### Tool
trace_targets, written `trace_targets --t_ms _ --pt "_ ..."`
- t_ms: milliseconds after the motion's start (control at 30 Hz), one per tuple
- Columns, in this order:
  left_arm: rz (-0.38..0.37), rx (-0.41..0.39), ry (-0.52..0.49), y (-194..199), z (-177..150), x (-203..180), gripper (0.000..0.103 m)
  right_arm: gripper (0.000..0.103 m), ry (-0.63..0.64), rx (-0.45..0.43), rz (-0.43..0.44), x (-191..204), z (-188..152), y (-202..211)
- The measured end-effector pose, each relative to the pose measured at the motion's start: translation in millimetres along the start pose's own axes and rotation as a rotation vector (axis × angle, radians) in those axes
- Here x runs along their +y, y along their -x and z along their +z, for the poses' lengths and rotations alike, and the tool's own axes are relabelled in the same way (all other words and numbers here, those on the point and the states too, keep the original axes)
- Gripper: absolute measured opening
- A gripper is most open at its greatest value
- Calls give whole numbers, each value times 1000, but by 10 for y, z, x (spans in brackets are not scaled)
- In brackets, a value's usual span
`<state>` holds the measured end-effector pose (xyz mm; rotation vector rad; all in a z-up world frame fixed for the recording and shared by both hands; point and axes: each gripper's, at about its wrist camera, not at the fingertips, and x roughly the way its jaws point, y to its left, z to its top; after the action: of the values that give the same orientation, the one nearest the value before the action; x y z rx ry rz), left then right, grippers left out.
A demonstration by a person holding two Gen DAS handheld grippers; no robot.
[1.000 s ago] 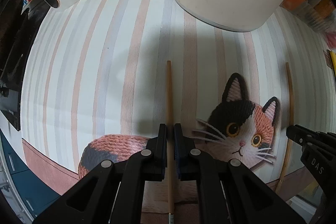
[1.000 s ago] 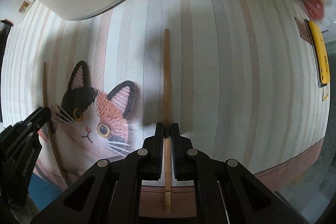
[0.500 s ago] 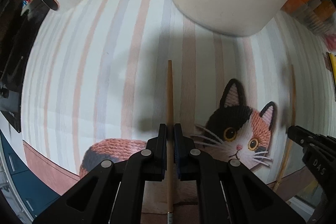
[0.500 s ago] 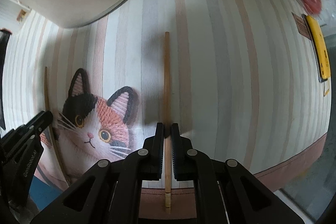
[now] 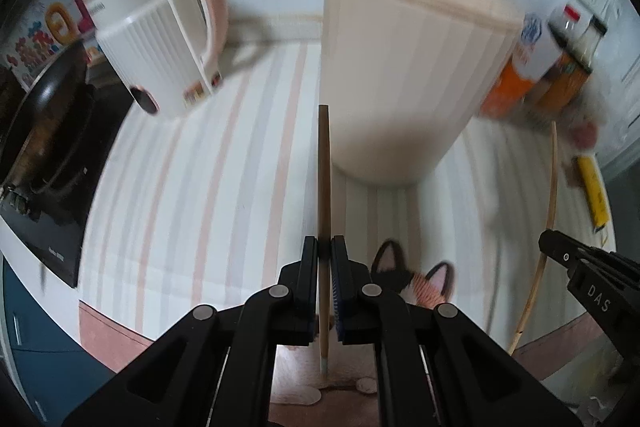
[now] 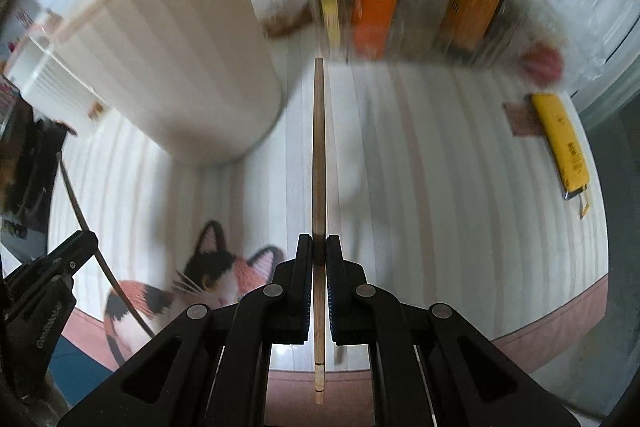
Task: Organize utensils
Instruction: 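Lift both wooden chopsticks and carry them above the beige holder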
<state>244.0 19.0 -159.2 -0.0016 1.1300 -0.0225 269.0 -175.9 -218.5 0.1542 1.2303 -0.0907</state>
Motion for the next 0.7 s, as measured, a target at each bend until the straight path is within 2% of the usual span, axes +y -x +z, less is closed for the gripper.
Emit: trace_targets --t_ms 400,700 --pt "-39 -184 54 674 411 148 4 7 -3 -245 46 -22 256 710" --pt "-118 -340 88 1456 804 228 4 7 -32 -381 171 78 681 1266"
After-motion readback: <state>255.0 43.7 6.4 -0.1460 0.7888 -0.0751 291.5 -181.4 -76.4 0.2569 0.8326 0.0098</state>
